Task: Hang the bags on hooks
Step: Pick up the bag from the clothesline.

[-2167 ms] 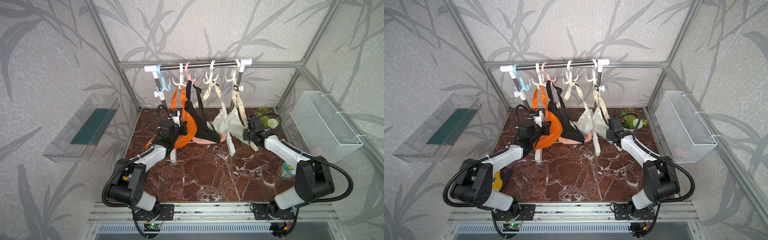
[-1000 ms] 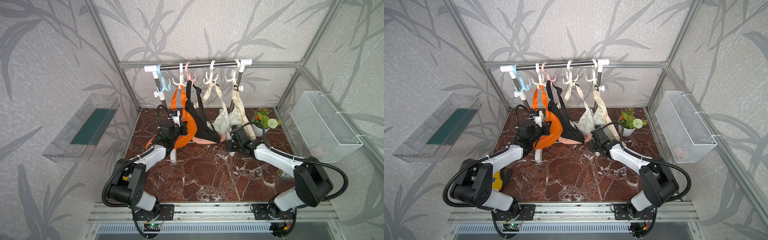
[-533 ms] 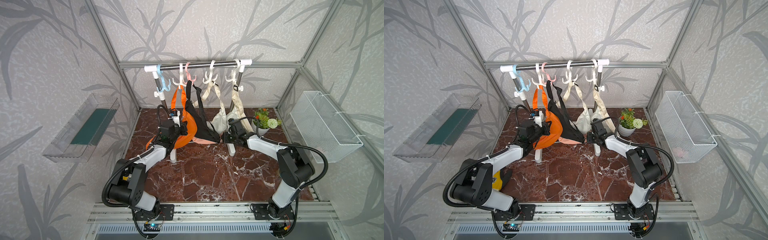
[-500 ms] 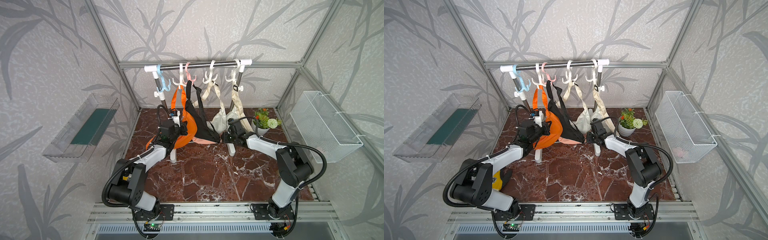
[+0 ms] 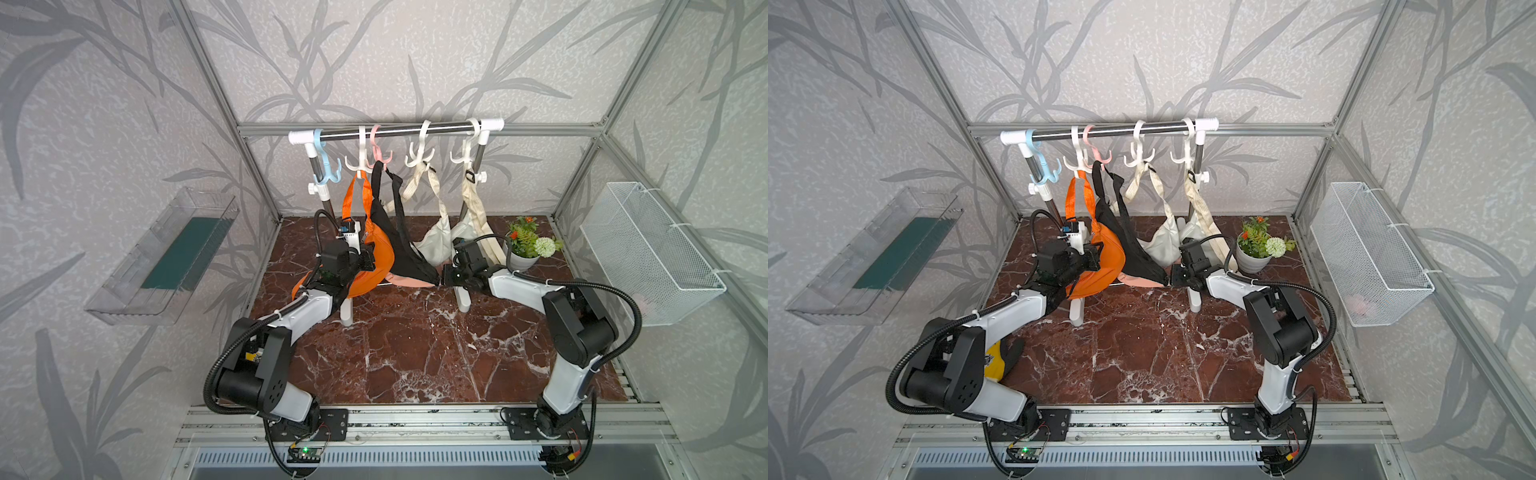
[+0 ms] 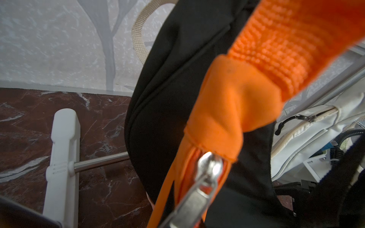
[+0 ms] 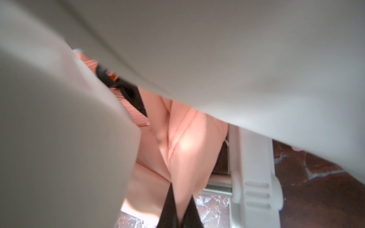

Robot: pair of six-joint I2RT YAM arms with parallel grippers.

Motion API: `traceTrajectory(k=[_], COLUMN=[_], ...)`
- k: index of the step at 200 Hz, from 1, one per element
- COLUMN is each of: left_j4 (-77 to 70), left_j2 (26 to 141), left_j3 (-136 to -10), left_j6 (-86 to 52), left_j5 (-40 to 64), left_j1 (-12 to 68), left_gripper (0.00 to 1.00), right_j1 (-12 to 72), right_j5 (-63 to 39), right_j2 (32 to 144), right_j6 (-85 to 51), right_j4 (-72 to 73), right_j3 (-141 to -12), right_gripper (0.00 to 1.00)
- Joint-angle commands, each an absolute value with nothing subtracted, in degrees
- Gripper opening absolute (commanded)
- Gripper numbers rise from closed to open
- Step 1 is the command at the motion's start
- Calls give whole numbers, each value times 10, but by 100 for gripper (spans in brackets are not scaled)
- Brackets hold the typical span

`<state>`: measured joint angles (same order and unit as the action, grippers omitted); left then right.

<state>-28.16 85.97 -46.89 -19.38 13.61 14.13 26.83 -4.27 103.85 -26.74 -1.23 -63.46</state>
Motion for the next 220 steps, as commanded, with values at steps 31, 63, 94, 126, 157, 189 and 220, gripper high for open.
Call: traceTrajectory(k=[31, 63, 94, 126, 157, 189, 220], left_j4=[-293, -295, -299, -306, -315, -315, -313], left_j2=[852, 857, 862, 870, 875, 882, 882], left_j3=[-487, -492, -498, -504, -507, -513, -513], left_j6=[-204, -208, -216, -223, -233, -237, -246], left_j5=[135, 131, 127, 130, 132, 134, 128], left_j1=[138, 138, 138, 138, 138, 138, 138], left_gripper=[0, 0, 0, 0, 0, 0, 11], right_j1=[269, 274, 281, 290, 305, 312, 313], right_j5=[-45, -43, -49, -72, -82, -122, -154], right_j2=[871, 779, 705, 641, 583, 530, 493], right_j6=[-251, -231, -207, -181, -171, -162, -131], right_j4=[-59, -130, -215, -292, -349, -365, -375], right_j3=[-583, -562, -559, -560, -557, -557, -579], right_gripper=[0, 0, 0, 0, 0, 0, 0])
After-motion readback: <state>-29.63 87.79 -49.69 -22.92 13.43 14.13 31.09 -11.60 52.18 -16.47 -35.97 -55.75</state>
